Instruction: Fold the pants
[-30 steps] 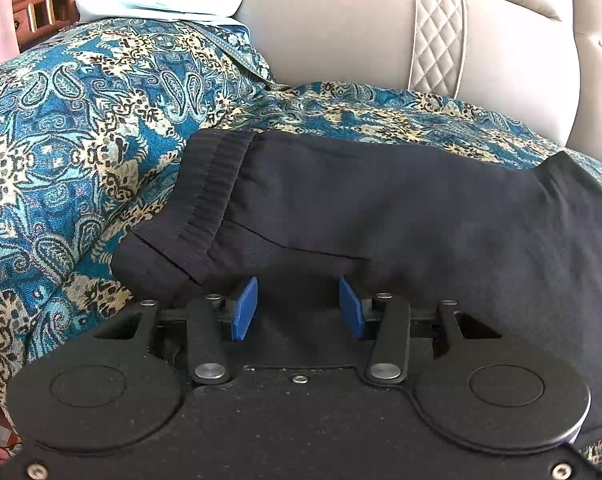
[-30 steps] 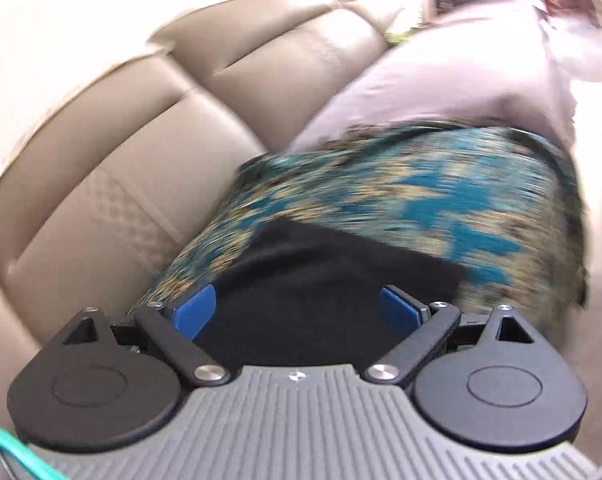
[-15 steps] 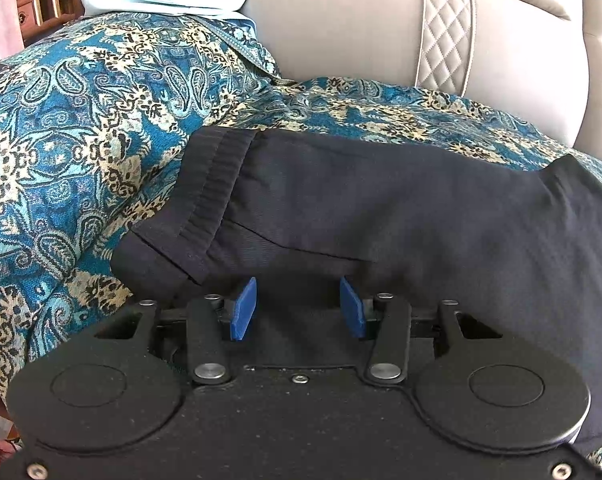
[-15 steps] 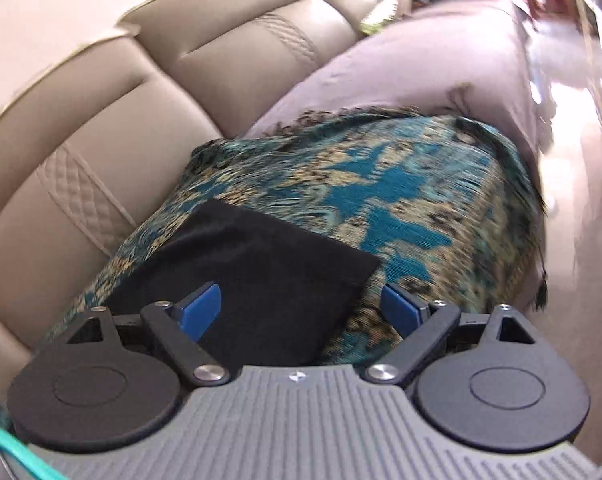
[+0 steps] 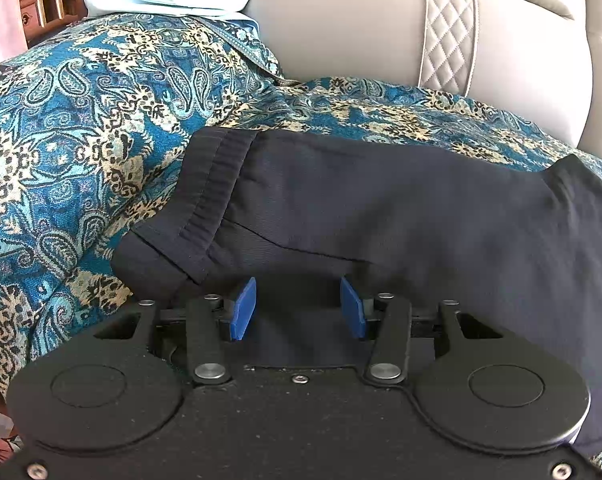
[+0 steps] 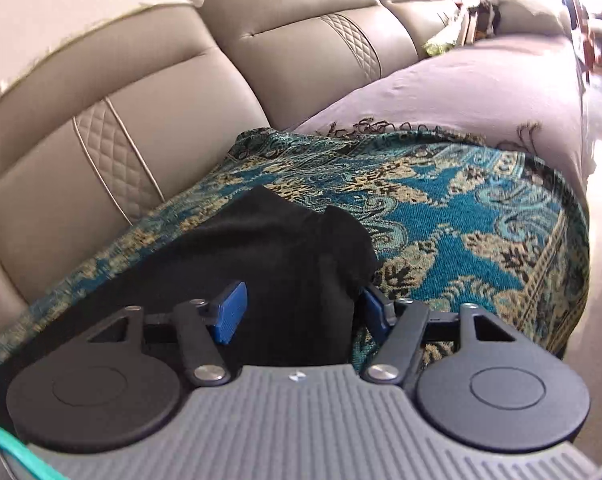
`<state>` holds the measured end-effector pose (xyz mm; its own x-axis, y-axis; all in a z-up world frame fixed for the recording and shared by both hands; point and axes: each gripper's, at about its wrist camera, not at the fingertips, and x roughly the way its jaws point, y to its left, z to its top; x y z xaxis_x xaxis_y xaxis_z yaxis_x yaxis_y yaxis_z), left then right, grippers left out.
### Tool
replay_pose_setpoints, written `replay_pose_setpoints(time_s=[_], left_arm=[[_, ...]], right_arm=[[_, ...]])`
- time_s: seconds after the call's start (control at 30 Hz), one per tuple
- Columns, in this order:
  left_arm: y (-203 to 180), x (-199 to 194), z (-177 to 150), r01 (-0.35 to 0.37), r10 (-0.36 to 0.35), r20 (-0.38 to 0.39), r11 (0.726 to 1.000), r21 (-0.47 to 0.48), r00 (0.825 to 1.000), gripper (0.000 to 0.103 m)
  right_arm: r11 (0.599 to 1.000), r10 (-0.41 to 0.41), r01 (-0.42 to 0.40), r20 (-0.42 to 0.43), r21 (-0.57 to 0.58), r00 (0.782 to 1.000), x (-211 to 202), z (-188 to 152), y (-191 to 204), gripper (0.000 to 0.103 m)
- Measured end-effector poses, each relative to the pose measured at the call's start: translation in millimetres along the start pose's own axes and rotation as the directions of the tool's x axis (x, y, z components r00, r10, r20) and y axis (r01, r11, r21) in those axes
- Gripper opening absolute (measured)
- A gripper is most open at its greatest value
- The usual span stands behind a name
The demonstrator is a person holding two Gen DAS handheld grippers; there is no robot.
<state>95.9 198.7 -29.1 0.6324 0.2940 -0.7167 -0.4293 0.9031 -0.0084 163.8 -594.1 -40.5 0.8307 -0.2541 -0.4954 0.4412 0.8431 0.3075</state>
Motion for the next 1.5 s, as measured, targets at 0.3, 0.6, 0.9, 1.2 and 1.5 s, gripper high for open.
replay_pose_setpoints(time_s=[0.3,0.6,0.9,1.2,1.5], left_arm=[[0.7,-0.9,-0.3,0.009,-0.009,0.005,1.000,-0.002,1.000,0.046],[0.3,-1.8,-2.2,0.008,-0.008,0.015,1.000,-0.013,1.000,0.046],[0.4,-2.4,-1.8,0.012,-0.012,0.017,1.000,-0.010,1.000,0.046],[-6.7,-11.3,-2.2,0.013,-0.013,0.010,0.998,0.056,1.000,0.049],[-45.3,-62.5,-3.1,0.166,-0.181,0.076,0.972,0.168,0.981,0.050]], right_arm=[[0.994,-0.070,0.070,0.004,0.084,0.998,0.1,4.3,4.7,0.012],[0.968,0.165,-0.173,-0.059,-0.181,0.985,-16.4,-30.3,151.7,0.011],[0.582,0.434,-0.554,-0.349,-0.596,0.831,-111.8,-201.6,339.5,0.011],[0.396,0.488,-0.565,-0.355,-0.724,0.797,-166.6,-262.7,370.7,0.020],[0.315,0.569,-0.694,-0.456,-0.648,0.684,-175.7,-254.3,351.6,0.078]])
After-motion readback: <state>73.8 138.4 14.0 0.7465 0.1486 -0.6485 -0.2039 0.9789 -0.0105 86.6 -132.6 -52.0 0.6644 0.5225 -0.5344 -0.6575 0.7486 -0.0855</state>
